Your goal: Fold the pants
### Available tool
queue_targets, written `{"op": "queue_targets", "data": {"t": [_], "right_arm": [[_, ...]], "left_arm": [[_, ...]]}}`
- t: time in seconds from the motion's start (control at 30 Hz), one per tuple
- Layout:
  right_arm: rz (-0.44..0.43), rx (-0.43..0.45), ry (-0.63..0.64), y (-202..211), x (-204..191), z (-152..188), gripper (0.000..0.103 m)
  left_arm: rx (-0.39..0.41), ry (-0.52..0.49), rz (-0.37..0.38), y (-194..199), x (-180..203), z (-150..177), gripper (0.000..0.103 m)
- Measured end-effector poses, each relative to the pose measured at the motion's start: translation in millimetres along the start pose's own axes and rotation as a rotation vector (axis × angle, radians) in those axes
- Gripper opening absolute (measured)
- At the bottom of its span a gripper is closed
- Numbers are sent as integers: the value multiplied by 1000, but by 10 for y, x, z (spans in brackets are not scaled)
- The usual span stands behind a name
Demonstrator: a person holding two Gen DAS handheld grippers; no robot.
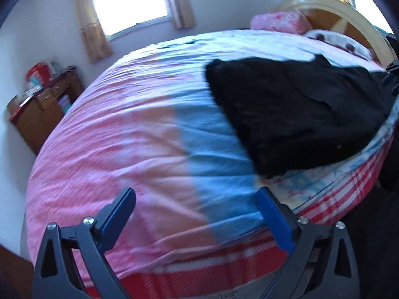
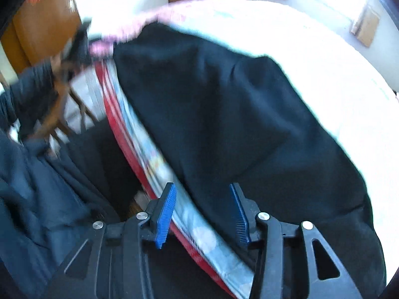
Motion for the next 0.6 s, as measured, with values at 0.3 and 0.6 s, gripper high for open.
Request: {"op": "queue_targets", "data": {"t": [0.3, 0.6], "right_arm": [[-86, 202, -376, -222, 734, -911, 46], [-305, 80, -661, -1142, 1225, -1345, 45]], "left_arm": [[245, 145, 9, 454, 133, -534, 103], [202, 91, 137, -85, 666, -929, 103]]}}
Point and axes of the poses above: each gripper's, at about its wrist camera, not at the fingertips, and y roughly against the way its jaws point, x to its right, z to its underside, the point moved 4 cm from there along -y, roughly the way its jaws point
